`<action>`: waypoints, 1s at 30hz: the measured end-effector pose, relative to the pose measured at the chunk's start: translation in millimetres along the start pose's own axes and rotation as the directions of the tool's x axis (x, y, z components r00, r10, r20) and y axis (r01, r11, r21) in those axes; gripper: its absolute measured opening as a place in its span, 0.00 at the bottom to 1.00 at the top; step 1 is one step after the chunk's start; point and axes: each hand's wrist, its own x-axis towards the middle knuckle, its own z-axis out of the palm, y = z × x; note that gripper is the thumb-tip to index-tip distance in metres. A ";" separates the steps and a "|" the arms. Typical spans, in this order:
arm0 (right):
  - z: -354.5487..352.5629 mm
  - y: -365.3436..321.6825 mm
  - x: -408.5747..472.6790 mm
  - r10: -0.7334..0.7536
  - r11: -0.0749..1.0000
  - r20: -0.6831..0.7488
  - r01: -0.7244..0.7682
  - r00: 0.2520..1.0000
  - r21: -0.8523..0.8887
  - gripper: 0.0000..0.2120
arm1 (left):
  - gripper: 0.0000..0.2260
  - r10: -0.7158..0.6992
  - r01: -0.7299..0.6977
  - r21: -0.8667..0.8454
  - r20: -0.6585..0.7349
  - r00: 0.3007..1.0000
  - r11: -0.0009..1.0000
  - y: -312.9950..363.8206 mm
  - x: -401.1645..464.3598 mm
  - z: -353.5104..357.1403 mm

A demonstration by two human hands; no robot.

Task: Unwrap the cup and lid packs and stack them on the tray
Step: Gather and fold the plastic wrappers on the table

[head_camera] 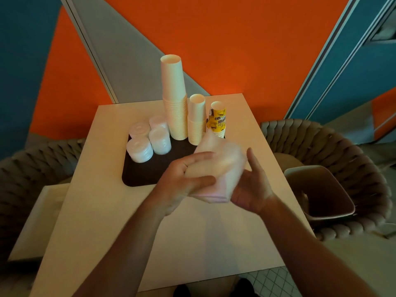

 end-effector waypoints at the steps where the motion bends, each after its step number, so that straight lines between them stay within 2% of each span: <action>1: 2.7 5.7 -2.4 0.013 1.000 0.034 -0.014 0.999 0.018 0.37 | 0.24 0.029 -0.023 0.075 -0.074 0.997 0.997 -4.2 1.7 3.4; 3: 11.5 12.2 -3.8 -0.025 0.997 0.030 0.027 0.999 -0.078 0.33 | 0.26 0.101 -0.051 0.239 -0.202 0.974 0.970 -11.6 3.5 11.1; 5: 20.8 13.3 -4.4 -0.165 0.953 -0.113 0.129 0.980 -0.273 0.24 | 0.26 0.187 -0.078 0.357 -0.282 0.941 0.931 -16.0 4.4 19.4; 6: 21.2 13.7 -5.8 -0.253 0.918 -0.164 0.183 0.953 -0.353 0.25 | 0.24 0.213 -0.089 0.382 -0.296 0.931 0.920 -16.9 4.7 21.9; 7: 20.1 14.1 -7.9 -0.319 0.872 -0.157 0.224 0.935 -0.436 0.26 | 0.23 0.219 -0.094 0.390 -0.291 0.932 0.916 -18.4 5.0 22.5; 9: 13.8 12.4 -12.8 -0.373 0.778 -0.077 0.267 0.925 -0.568 0.24 | 0.19 0.144 -0.071 0.304 -0.226 0.963 0.950 -20.3 5.5 21.1; 12: 7.5 6.9 -17.7 -0.399 0.709 -0.040 0.280 0.916 -0.647 0.17 | 0.18 -0.013 0.017 0.048 -0.079 0.997 0.999 -19.4 2.8 15.3; 14: 4.8 2.7 -20.4 -0.389 0.689 -0.034 0.267 0.920 -0.673 0.18 | 0.23 -0.056 0.056 -0.023 -0.004 0.998 0.998 -19.4 2.8 13.3; 16: 2.5 -3.6 -23.7 -0.360 0.669 -0.029 0.236 0.933 -0.704 0.22 | 0.31 -0.069 0.070 -0.022 0.045 0.997 0.997 -19.3 4.9 13.4; 20: -1.6 -23.1 -34.2 -0.216 0.633 0.005 0.144 0.976 -0.761 0.37 | 0.41 -0.037 0.030 0.074 0.095 0.995 0.997 -18.2 8.6 15.2; 25: -10.0 -45.4 -45.4 -0.005 0.549 0.101 0.087 0.995 -0.831 0.54 | 0.46 -0.046 0.040 0.085 0.072 0.996 0.996 -16.1 12.3 22.2; 28: -16.5 -54.3 -50.8 0.028 0.561 0.122 0.085 0.992 -0.823 0.55 | 0.50 -0.036 0.030 0.073 0.084 0.996 0.997 -13.9 15.4 29.6; 30: -19.8 -55.6 -51.0 -0.018 0.631 0.106 0.093 0.994 -0.770 0.50 | 0.52 -0.021 0.014 0.061 0.114 0.993 0.998 -14.5 17.6 32.3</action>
